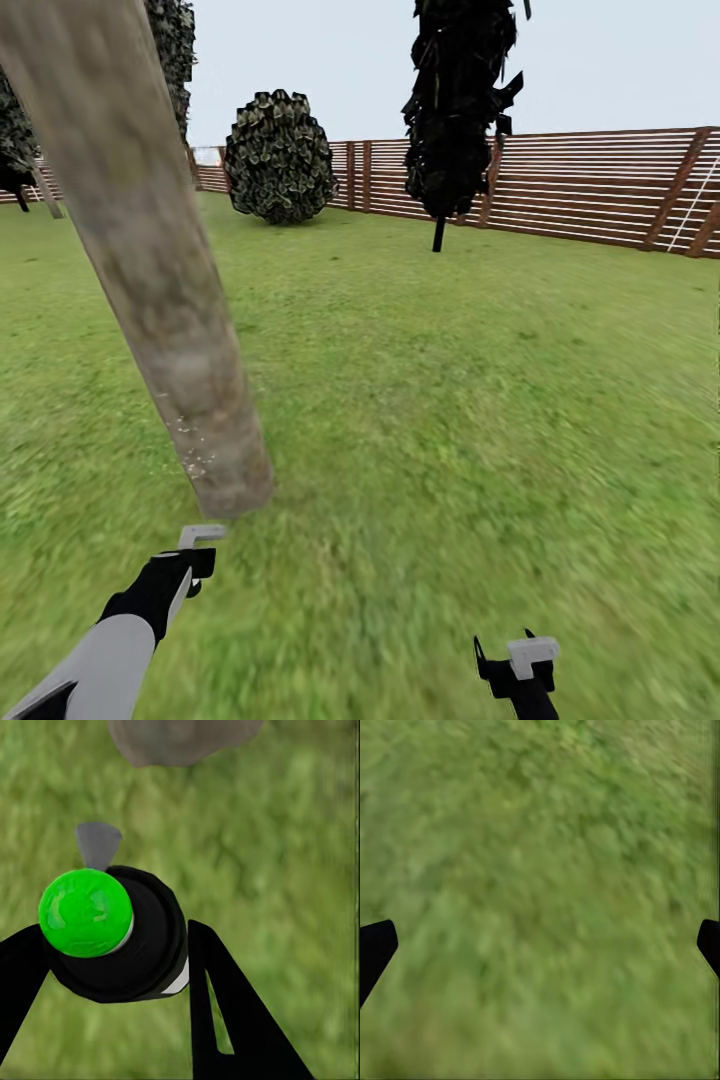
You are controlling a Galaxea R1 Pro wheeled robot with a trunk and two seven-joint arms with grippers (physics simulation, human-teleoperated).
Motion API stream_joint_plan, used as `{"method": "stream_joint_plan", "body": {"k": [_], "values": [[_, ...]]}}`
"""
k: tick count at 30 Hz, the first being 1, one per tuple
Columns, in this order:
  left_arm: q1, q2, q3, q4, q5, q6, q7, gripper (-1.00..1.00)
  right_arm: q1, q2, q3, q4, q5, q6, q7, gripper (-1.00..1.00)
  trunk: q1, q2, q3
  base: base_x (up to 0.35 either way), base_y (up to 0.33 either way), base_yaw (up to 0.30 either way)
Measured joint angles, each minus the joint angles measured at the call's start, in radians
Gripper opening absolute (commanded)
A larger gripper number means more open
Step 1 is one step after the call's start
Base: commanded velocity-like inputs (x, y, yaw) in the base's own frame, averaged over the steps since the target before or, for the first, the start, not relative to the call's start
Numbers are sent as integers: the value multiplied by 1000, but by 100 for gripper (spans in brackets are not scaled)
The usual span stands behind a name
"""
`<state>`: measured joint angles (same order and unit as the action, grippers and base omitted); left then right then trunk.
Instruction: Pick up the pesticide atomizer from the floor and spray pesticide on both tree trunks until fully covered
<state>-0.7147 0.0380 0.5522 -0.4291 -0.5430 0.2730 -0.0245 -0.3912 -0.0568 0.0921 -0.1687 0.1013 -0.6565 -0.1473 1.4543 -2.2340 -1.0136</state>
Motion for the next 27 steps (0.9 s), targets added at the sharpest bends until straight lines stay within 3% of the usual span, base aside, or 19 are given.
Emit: {"method": "stream_joint_plan", "body": {"k": [21,27], "values": [[0,0,0,0,0,0,0,-100,0,1,0,0,0,0,0,100,0,0,0,121,-259,249],[0,0,0,0,0,0,0,-100,0,0,0,0,0,0,0,100,0,0,0,174,-243,64]]}}
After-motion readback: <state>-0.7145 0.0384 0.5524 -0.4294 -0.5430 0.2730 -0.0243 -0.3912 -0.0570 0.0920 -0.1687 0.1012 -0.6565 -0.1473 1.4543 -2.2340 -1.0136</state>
